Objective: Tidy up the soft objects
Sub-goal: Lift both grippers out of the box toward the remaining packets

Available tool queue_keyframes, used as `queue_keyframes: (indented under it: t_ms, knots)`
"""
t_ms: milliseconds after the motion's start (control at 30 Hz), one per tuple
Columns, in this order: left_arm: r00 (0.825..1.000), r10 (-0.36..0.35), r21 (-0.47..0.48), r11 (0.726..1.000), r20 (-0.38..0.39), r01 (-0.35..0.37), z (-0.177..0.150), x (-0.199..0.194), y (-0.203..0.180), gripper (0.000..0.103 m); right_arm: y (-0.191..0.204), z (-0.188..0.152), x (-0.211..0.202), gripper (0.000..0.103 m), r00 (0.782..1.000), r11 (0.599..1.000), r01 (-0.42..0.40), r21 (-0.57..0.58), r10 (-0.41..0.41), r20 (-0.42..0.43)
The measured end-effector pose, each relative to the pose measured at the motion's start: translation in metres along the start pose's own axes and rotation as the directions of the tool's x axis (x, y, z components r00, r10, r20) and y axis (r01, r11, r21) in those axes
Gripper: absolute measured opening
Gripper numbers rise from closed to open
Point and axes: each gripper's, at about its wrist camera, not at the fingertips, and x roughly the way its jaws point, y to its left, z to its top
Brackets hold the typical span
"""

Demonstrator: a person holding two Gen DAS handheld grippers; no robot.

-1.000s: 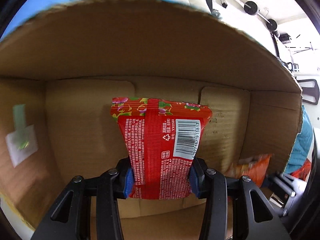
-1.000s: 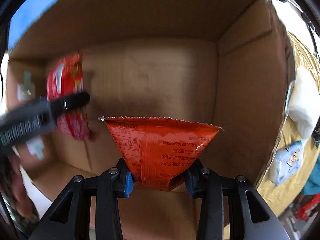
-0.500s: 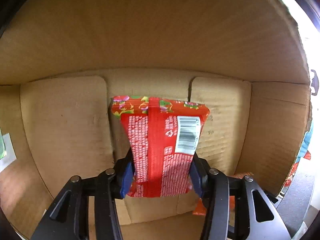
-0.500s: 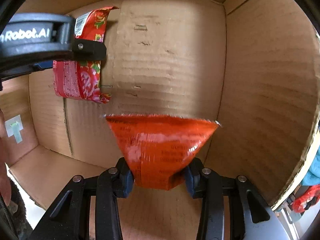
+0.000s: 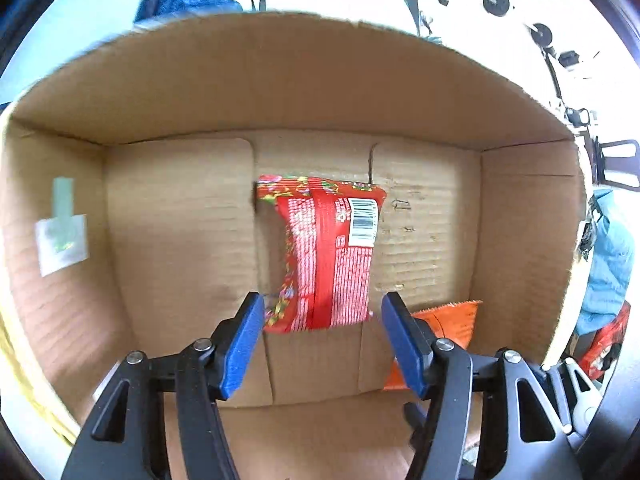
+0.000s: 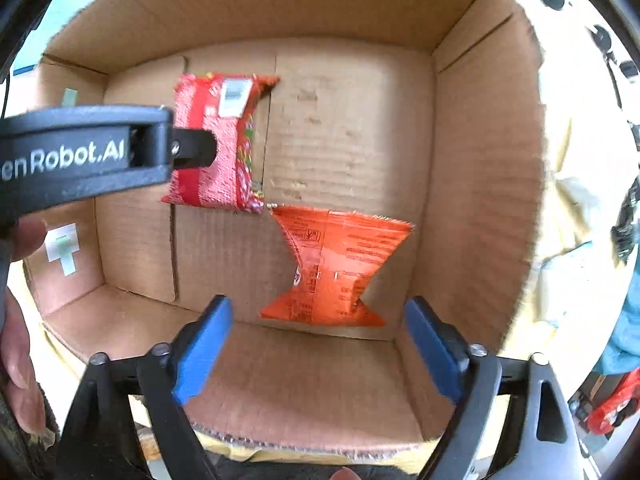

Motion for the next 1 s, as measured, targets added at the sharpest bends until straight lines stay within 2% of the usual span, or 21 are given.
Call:
queue_keyframes:
  t_ms: [167, 233, 333, 400, 500, 600, 767, 1000]
  knots:
    - [0.996, 0.027, -0.002, 1.000, 0.083, -0.027, -0.027, -0.033, 0.004, 0.065, -0.004, -0.014, -0.024, 0.091, 0.999, 0.999, -0.014, 0.029, 0.013, 0.048]
    - [0.991, 0.050, 0.007, 0.999, 0.122, -0.052, -0.040, -0.047, 0.004, 0.073, -0.007, -0.017, -0.030, 0.091, 0.998, 0.999, -0.024, 0.041, 0.021, 0.063]
    - [0.980, 0.082, 0.011, 0.996, 0.179, -0.085, -0.057, -0.071, 0.006, 0.073, -0.019, -0.025, -0.044, 0.092, 0.995, 0.998, -0.038, 0.055, 0.033, 0.091]
    - [0.974, 0.092, -0.001, 0.996, 0.208, -0.094, -0.070, -0.073, 0.006, 0.074, -0.020, -0.036, -0.050, 0.101, 0.992, 0.997, -0.049, 0.062, 0.041, 0.119]
    - [0.966, 0.094, -0.011, 0.995, 0.239, -0.094, -0.088, -0.088, 0.001, 0.093, -0.022, -0.046, -0.061, 0.103, 0.986, 0.996, -0.064, 0.064, 0.053, 0.159]
    - [0.954, 0.098, -0.018, 0.995, 0.282, -0.097, -0.101, -0.093, -0.006, 0.100, -0.021, -0.057, -0.077, 0.103, 0.978, 0.996, -0.066, 0.062, 0.052, 0.202]
    - [0.944, 0.104, -0.035, 0.995, 0.314, -0.098, -0.119, -0.107, -0.008, 0.100, -0.020, -0.077, -0.109, 0.103, 0.960, 0.997, -0.062, 0.043, 0.047, 0.276]
    - [0.904, 0.129, -0.034, 0.991, 0.407, -0.126, -0.154, -0.138, -0.020, 0.100, -0.017, -0.100, -0.140, 0.103, 0.936, 0.998, -0.065, 0.007, 0.059, 0.346]
